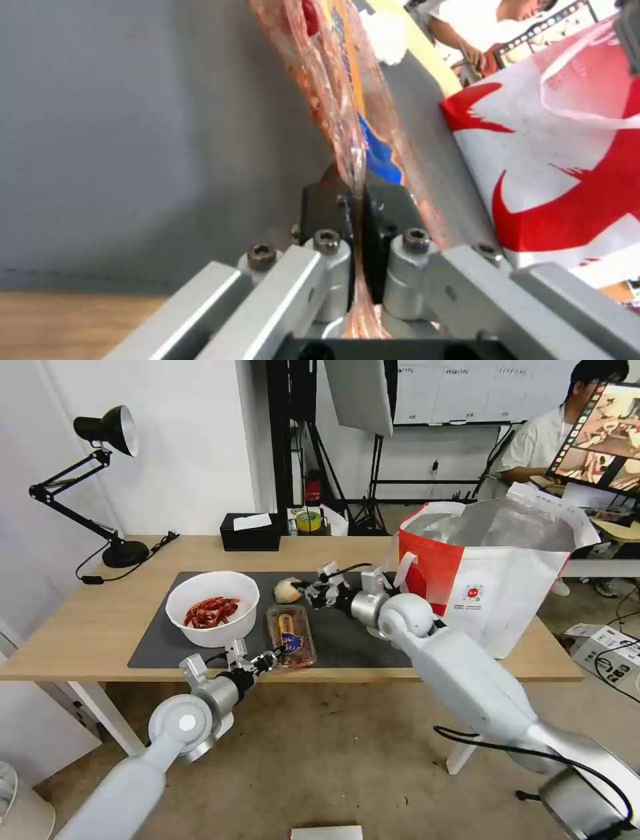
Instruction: Pick up the trash from the table and place it into the takeout bag.
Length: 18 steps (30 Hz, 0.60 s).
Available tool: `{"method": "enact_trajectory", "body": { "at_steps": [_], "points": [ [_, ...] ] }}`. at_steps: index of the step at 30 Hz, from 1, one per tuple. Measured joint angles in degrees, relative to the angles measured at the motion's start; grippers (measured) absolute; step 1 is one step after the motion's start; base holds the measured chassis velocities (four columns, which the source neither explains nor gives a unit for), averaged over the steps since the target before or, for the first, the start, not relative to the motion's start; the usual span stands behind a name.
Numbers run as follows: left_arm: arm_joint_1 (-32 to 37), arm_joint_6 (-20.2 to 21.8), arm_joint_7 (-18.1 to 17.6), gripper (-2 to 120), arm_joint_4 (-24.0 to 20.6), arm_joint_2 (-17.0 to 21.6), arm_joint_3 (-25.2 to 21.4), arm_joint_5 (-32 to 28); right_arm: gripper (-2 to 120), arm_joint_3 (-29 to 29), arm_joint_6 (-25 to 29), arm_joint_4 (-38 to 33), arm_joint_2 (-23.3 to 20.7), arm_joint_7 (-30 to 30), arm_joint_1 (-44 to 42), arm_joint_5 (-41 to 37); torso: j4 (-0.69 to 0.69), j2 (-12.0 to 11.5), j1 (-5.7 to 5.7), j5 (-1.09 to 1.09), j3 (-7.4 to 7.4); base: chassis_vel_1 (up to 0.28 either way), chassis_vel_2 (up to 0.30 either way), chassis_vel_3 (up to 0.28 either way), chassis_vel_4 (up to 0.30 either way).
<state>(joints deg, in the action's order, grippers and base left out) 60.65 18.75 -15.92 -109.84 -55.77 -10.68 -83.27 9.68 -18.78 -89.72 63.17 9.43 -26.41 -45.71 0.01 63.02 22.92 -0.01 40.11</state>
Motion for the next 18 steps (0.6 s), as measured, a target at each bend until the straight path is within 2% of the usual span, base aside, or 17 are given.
{"method": "enact_trajectory", "body": {
  "at_steps": [1, 2, 4, 6, 8, 9, 12, 13, 15, 16, 18],
  "points": [
    [0.0, 0.0, 0.0, 1, -0.3, 0.0, 0.0, 0.0, 15, -1.1, 0.8, -1.9, -0.8, -1.5, -2.1, -0.2, -0.01, 0.0, 0.00, 0.03, 0.00, 0.000, 0.000, 0.000, 0.000],
    [0.0, 0.0, 0.0, 1, -0.3, 0.0, 0.0, 0.0, 15, -1.1, 0.8, -1.9, -0.8, -1.5, -2.1, -0.2, -0.01, 0.0, 0.00, 0.03, 0.00, 0.000, 0.000, 0.000, 0.000],
    [0.0, -0.1, 0.2, 1, -0.7, 0.0, 0.1, 0.0, 25, -4.0, 2.5, -6.5, -2.8, -4.2, -7.2, -0.4, -0.01, 0.0, 0.00, 0.00, -0.01, 0.000, 0.000, 0.000, 0.000],
    [0.0, -0.1, 0.2, 1, -0.7, 0.0, 0.1, 0.0, 26, -4.2, 2.6, -6.9, -2.9, -4.4, -7.7, -0.4, -0.01, 0.0, 0.00, 0.00, -0.01, 0.000, 0.000, 0.000, 0.000],
    [0.0, -0.2, 0.3, 1, -1.0, 0.0, 0.2, 0.0, 41, -8.5, 4.5, -13.3, -5.3, -7.6, -16.6, -0.4, -0.02, 0.0, -0.01, 0.01, -0.01, 0.000, 0.000, 0.000, 0.000],
    [0.0, -0.2, 0.3, 1, -1.0, 0.0, 0.2, 0.0, 41, -8.5, 4.5, -13.3, -5.3, -7.6, -16.6, -0.4, -0.02, 0.0, -0.01, 0.01, -0.01, 0.000, 0.000, 0.000, 0.000],
    [-0.1, -0.4, 0.4, 1, -2.1, 0.1, -0.1, -0.2, 54, -14.0, 5.8, -19.6, -7.3, -9.2, -26.0, 0.8, -0.02, 0.0, -0.01, 0.00, -0.01, 0.000, 0.000, 0.000, 0.000],
    [-0.1, -0.4, 0.4, 1, -2.1, 0.1, -0.1, -0.2, 54, -14.0, 5.8, -19.6, -7.3, -9.2, -26.0, 0.8, -0.02, 0.0, -0.01, 0.00, -0.01, 0.000, 0.000, 0.000, 0.000],
    [-0.5, -0.4, 0.4, 1, -2.7, 0.3, -0.6, -0.4, 67, -17.3, 8.0, -22.9, -7.7, -9.8, -32.8, 4.6, -0.02, 0.0, -0.01, 0.03, -0.01, 0.000, 0.000, 0.000, 0.000],
    [-0.5, -0.4, 0.4, 1, -2.7, 0.3, -0.6, -0.4, 67, -17.3, 8.0, -22.9, -7.7, -9.8, -32.8, 4.6, -0.02, 0.0, -0.01, 0.03, -0.01, 0.000, 0.000, 0.000, 0.000],
    [-1.0, -0.4, 0.5, 1, -3.4, 0.3, -1.3, -0.6, 76, -19.5, 10.6, -24.7, -7.2, -9.9, -36.5, 8.0, -0.01, 0.0, -0.01, -0.02, -0.02, 0.000, 0.000, 0.000, 0.000]
  ]
}}
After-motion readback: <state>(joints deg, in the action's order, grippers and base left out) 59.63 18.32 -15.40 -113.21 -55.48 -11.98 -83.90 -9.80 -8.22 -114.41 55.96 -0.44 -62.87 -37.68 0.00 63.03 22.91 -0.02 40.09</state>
